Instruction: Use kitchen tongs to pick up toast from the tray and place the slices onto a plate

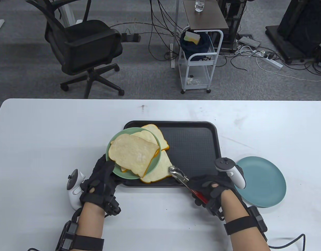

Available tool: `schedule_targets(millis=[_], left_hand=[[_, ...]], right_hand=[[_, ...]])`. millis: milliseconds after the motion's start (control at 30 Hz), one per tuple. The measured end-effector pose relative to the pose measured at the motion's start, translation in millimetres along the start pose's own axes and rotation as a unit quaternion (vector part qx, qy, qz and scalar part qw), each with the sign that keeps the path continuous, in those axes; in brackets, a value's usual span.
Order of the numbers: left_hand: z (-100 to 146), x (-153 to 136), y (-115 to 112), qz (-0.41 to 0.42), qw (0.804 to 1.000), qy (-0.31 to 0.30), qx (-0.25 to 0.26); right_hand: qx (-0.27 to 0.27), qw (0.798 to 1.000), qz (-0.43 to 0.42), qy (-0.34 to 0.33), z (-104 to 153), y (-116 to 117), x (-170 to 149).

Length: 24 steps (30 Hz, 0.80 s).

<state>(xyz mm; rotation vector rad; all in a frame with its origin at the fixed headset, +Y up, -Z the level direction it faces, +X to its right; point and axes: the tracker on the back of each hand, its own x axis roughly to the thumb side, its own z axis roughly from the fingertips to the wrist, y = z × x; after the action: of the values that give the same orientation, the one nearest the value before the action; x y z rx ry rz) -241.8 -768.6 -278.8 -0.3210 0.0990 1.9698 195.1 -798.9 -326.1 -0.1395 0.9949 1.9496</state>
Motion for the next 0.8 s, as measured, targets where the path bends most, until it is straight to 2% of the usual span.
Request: schedule_targets(millis=[233, 467, 667, 800], left_hand=[[0.3, 0.5, 0.5, 0.002, 1.000, -0.001, 0.003], [0.5, 0.8, 1.2, 0.006, 1.000, -0.002, 0.004], [1.1, 1.2, 1.8, 0.008, 1.000, -0.002, 0.006], [1.2, 1.2, 2.1, 0.008, 1.000, -0.001, 0.008]], right_hand=[[0.016, 0.999, -0.024, -0.014, 4.5, -9.4, -2.5], [0.019, 0.996, -0.060, -0.068, 32.6, -37.1, -4.9], [-0.019, 0.984, -0.127, -0.123, 55.3, -62.1, -9.5], [-0.057, 0.966, -0.177, -0.179, 68.1, -72.3, -7.6]])
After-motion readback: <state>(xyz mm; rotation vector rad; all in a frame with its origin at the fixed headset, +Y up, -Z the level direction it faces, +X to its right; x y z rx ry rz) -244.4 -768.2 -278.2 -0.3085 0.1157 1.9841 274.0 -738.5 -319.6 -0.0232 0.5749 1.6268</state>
